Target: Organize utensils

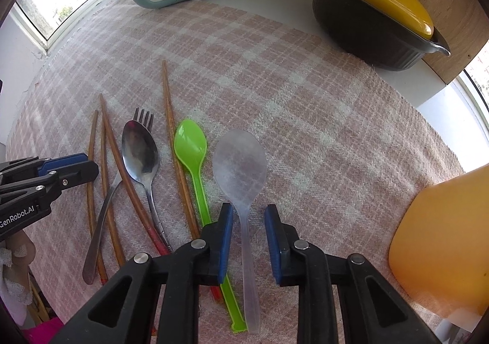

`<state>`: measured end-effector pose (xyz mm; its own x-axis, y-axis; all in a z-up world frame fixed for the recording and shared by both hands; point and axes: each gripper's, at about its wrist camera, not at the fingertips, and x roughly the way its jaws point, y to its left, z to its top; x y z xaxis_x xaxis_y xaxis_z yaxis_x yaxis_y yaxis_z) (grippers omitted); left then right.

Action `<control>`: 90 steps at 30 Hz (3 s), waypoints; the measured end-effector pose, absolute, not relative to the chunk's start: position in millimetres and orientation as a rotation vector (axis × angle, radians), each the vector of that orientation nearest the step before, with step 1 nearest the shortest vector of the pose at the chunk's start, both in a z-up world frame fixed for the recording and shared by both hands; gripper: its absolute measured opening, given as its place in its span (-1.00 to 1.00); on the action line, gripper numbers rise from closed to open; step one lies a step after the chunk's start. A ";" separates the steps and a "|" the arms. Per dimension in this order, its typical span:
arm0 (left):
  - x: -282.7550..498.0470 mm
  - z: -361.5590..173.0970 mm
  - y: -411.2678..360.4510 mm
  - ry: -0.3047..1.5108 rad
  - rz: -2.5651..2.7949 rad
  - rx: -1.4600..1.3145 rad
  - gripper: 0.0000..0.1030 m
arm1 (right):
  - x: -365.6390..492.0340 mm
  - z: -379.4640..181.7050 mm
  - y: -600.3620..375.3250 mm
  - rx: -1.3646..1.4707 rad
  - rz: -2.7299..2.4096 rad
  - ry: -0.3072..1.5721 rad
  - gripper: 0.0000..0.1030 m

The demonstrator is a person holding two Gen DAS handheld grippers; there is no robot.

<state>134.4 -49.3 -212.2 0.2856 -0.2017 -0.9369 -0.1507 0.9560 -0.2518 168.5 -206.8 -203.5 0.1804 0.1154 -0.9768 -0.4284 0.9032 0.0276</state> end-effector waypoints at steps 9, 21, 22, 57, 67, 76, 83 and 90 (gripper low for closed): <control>138.6 -214.4 -34.7 1.277 -0.043 -0.367 -0.81 | 172.4 -202.7 -202.9 -0.281 0.374 1.338 -0.86; 123.6 -208.2 -19.2 1.265 -0.050 -0.429 -0.84 | 171.9 -204.3 -203.1 -0.303 0.373 1.330 -0.85; 120.7 -204.4 -16.3 1.256 -0.053 -0.428 -0.84 | 171.5 -203.9 -202.9 -0.296 0.371 1.329 -0.86; 85.8 -95.2 -31.4 1.001 -0.163 -0.296 -0.93 | 117.6 -124.0 -247.7 -0.015 0.223 1.041 -1.00; 93.9 -108.4 -26.7 1.027 -0.155 -0.315 -0.93 | 132.8 -156.7 -246.5 0.000 0.348 1.185 -0.56; 95.1 -112.9 -19.8 1.036 -0.142 -0.324 -0.93 | 155.9 -189.9 -216.4 -0.156 0.433 1.285 -0.56; 98.5 -118.0 -15.7 1.047 -0.132 -0.333 -0.93 | 169.7 -205.6 -200.7 -0.244 0.427 1.316 -0.67; 102.1 -119.4 -17.9 1.051 -0.135 -0.328 -0.93 | 181.2 -207.0 -187.1 -0.302 0.427 1.327 -0.67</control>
<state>102.0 -17.9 -119.4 0.4936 -0.2645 -0.8285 -0.0468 0.9432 -0.3290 181.2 -187.1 -207.0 0.1826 0.1273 -0.9749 -0.4646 0.8851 0.0285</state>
